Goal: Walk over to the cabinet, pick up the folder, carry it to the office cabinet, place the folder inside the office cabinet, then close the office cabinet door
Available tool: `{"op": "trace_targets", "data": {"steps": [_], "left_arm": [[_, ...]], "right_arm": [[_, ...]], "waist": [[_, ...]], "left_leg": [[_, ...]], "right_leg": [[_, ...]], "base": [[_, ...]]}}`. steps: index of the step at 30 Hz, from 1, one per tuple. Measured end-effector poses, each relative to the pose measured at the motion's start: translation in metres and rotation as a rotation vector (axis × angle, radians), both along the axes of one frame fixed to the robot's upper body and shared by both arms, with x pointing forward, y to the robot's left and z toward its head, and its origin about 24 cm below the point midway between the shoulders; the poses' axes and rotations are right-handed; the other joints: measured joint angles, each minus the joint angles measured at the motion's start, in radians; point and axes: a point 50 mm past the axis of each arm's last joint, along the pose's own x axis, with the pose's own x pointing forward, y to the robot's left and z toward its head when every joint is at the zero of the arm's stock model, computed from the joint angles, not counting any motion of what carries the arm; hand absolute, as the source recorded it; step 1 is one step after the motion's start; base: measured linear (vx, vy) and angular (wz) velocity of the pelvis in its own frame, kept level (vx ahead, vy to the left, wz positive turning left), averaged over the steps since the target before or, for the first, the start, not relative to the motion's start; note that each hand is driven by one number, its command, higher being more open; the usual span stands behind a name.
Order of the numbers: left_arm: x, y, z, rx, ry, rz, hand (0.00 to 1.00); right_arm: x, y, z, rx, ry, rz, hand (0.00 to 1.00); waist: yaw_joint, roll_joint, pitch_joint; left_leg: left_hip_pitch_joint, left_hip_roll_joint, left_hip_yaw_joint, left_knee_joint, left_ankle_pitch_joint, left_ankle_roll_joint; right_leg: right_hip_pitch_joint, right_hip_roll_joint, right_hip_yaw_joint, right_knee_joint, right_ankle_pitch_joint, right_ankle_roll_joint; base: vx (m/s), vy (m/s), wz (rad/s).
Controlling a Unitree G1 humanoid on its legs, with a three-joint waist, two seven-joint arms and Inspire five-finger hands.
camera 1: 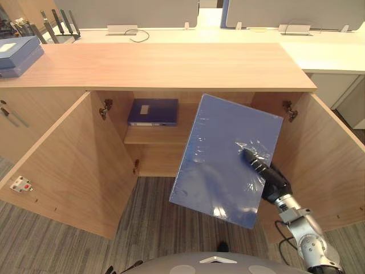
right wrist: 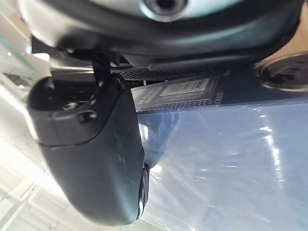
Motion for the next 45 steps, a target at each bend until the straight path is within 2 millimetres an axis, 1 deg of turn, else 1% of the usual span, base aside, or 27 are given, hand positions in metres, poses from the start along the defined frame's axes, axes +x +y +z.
{"op": "trace_targets", "data": {"steps": [1,2,3,4,5,6,7,8,9,10,11,12,14,15,16,17,20,22,24,26,28,34,40,42,45], "left_arm": [[0.002,-0.001,0.0,0.001,-0.001,-0.009,1.0],[0.009,-0.004,-0.002,-0.003,-0.013,-0.024,1.0],[0.021,-0.005,-0.002,0.0,-0.044,-0.045,1.0],[0.027,-0.003,-0.001,0.009,-0.061,-0.049,1.0],[0.039,0.002,0.001,0.03,-0.092,-0.064,1.0],[0.045,0.004,0.002,0.042,-0.107,-0.079,1.0],[0.054,0.002,0.002,0.051,-0.124,-0.102,1.0],[0.058,0.001,0.004,0.058,-0.136,-0.123,1.0],[0.061,-0.001,0.004,0.054,-0.145,-0.132,1.0],[0.064,-0.002,0.006,0.061,-0.164,-0.14,1.0],[0.07,0.0,0.008,0.074,-0.185,-0.148,1.0],[0.071,0.001,0.01,0.082,-0.193,-0.149,1.0],[0.073,0.003,0.013,0.106,-0.208,-0.152,1.0],[0.074,0.003,0.014,0.11,-0.213,-0.146,1.0],[0.076,0.004,0.016,0.119,-0.225,-0.142,1.0],[0.079,0.004,0.017,0.126,-0.237,-0.155,1.0],[0.085,0.008,0.022,0.15,-0.258,-0.173,1.0],[0.086,0.008,0.022,0.149,-0.264,-0.157,1.0],[0.089,0.008,0.024,0.156,-0.274,-0.152,1.0],[0.091,0.008,0.025,0.159,-0.284,-0.158,1.0],[0.092,0.007,0.026,0.16,-0.291,-0.164,1.0],[0.096,0.007,0.03,0.17,-0.312,-0.171,1.0],[0.096,0.005,0.029,0.175,-0.307,-0.161,1.0],[0.096,0.003,0.029,0.174,-0.306,-0.163,1.0],[0.095,0.0,0.028,0.165,-0.296,-0.177,1.0]], "right_arm": [[-0.004,-0.001,-0.004,-0.001,0.022,-0.007,0.0],[-0.005,-0.002,-0.004,-0.009,0.032,-0.019,0.0],[-0.002,-0.003,-0.002,-0.018,0.014,-0.032,0.0],[-0.001,-0.003,-0.001,-0.02,0.01,-0.037,0.0],[0.001,-0.003,-0.001,-0.027,0.011,-0.046,0.0],[0.001,-0.003,-0.001,-0.032,0.013,-0.054,0.0],[0.004,-0.003,0.0,-0.053,0.018,-0.058,0.0],[0.005,-0.001,0.001,-0.077,0.022,-0.053,0.0],[0.005,0.001,0.001,-0.079,0.022,-0.049,0.0],[0.003,0.005,0.003,-0.078,0.019,-0.042,0.0],[0.0,0.012,0.007,-0.072,0.003,-0.029,0.0],[-0.001,0.016,0.01,-0.066,-0.007,-0.022,0.0],[0.0,0.034,0.02,-0.039,-0.063,0.021,0.0],[0.0,0.038,0.023,-0.031,-0.077,0.028,0.0],[0.001,0.043,0.027,-0.014,-0.101,0.028,0.0],[0.002,0.047,0.029,-0.001,-0.119,0.014,0.0],[0.007,0.05,0.031,0.015,-0.132,-0.032,0.0],[0.009,0.05,0.032,0.012,-0.13,-0.053,0.0],[0.008,0.05,0.03,0.028,-0.12,-0.093,0.0],[0.008,0.051,0.03,0.033,-0.11,-0.112,0.0],[0.009,0.052,0.03,0.038,-0.112,-0.123,0.0],[0.014,0.054,0.03,0.059,-0.122,-0.141,0.0],[0.018,0.054,0.033,0.068,-0.143,-0.151,0.0],[0.017,0.054,0.031,0.07,-0.138,-0.152,0.0],[0.016,0.055,0.023,0.072,-0.101,-0.153,0.0]], "waist": [[0.004,0.008,0.007],[0.008,0.017,0.016],[0.009,0.032,0.057],[0.008,0.026,0.079],[0.005,0.012,0.111],[0.003,0.009,0.126],[0.0,0.013,0.149],[0.0,0.022,0.162],[0.001,0.028,0.167],[0.011,0.038,0.175],[0.016,0.036,0.189],[0.019,0.035,0.191],[0.023,0.038,0.193],[0.025,0.038,0.193],[0.032,0.037,0.193],[0.043,0.036,0.198],[0.051,0.031,0.204],[0.06,0.034,0.206],[0.067,0.032,0.221],[0.073,0.031,0.223],[0.076,0.031,0.222],[0.082,0.033,0.22],[0.088,0.032,0.214],[0.093,0.031,0.213],[0.099,0.026,0.206]], "left_leg": [[-0.019,0.004,0.0,0.027,-0.021,-0.004],[-0.073,0.015,0.003,0.112,-0.049,0.005],[-0.128,0.018,0.006,0.214,-0.085,0.01],[-0.155,0.013,0.009,0.265,-0.098,0.012],[-0.22,0.0,0.011,0.375,-0.128,0.004],[-0.253,0.001,0.012,0.435,-0.147,0.003],[-0.314,0.012,0.014,0.547,-0.187,0.001],[-0.362,0.034,0.024,0.64,-0.234,0.004],[-0.383,0.045,0.024,0.678,-0.259,0.012],[-0.415,0.064,0.024,0.735,-0.312,0.029],[-0.443,0.075,0.023,0.792,-0.348,0.03],[-0.459,0.079,0.023,0.819,-0.361,0.032],[-0.514,0.109,0.022,0.911,-0.406,0.028],[-0.526,0.112,0.019,0.93,-0.415,0.024],[-0.544,0.121,0.018,0.961,-0.428,0.026],[-0.552,0.124,0.017,0.985,-0.437,0.022],[-0.592,0.128,0.017,1.051,-0.462,0.024],[-0.612,0.138,0.023,1.077,-0.477,0.025],[-0.613,0.14,0.025,1.087,-0.482,0.025],[-0.614,0.14,0.025,1.087,-0.485,0.027],[-0.615,0.139,0.026,1.087,-0.485,0.027],[-0.614,0.14,0.034,1.069,-0.484,0.026],[-0.607,0.132,0.056,1.047,-0.47,0.024],[-0.596,0.125,0.058,1.031,-0.464,0.029],[-0.553,0.11,0.064,0.976,-0.442,0.034]], "right_leg": [[-0.013,-0.001,0.001,0.015,-0.014,0.001],[-0.082,-0.013,0.014,0.128,-0.061,0.002],[-0.17,-0.048,0.033,0.298,-0.13,0.003],[-0.213,-0.067,0.042,0.38,-0.166,0.005],[-0.295,-0.112,0.062,0.527,-0.23,0.007],[-0.328,-0.127,0.069,0.588,-0.256,0.007],[-0.385,-0.144,0.083,0.685,-0.298,0.006],[-0.434,-0.15,0.091,0.761,-0.336,0.004],[-0.455,-0.151,0.094,0.797,-0.353,0.003],[-0.495,-0.154,0.1,0.866,-0.387,0.002],[-0.528,-0.162,0.104,0.928,-0.418,0.0],[-0.545,-0.167,0.107,0.958,-0.432,-0.001],[-0.596,-0.17,0.107,1.041,-0.468,-0.01],[-0.607,-0.171,0.108,1.058,-0.475,-0.011],[-0.623,-0.173,0.109,1.084,-0.486,-0.015],[-0.633,-0.178,0.112,1.11,-0.492,-0.023],[-0.67,-0.2,0.12,1.175,-0.518,-0.021],[-0.694,-0.198,0.128,1.193,-0.522,-0.023],[-0.697,-0.198,0.133,1.199,-0.522,-0.024],[-0.697,-0.199,0.134,1.197,-0.521,-0.025],[-0.697,-0.2,0.133,1.195,-0.519,-0.027],[-0.699,-0.202,0.128,1.176,-0.513,-0.016],[-0.692,-0.219,0.128,1.154,-0.506,-0.005],[-0.68,-0.22,0.127,1.139,-0.5,-0.001],[-0.635,-0.222,0.12,1.088,-0.479,0.007]], "base": [[-0.03,0.038,-0.06],[-0.05,0.091,-0.1],[-0.07,0.113,-0.1],[-0.13,0.094,0.03],[-0.11,0.036,0.12],[-0.13,0.02,0.14],[-0.12,0.052,0.04],[-0.12,0.052,-0.01],[-0.16,0.088,-0.07],[-0.12,0.053,0.0],[-0.15,0.049,0.02],[-0.11,-0.015,0.11],[-0.11,-0.025,0.06],[-0.1,-0.012,0.0],[-0.08,-0.008,0.01],[-0.07,-0.004,0.06],[-0.08,0.002,0.14],[-0.07,0.035,-0.08],[-0.06,0.041,-0.07],[-0.03,0.048,0.0],[0.01,0.044,0.01],[0.03,0.03,0.0],[0.03,0.048,0.04],[0.01,0.054,0.02],[-0.01,0.052,0.04]]}}
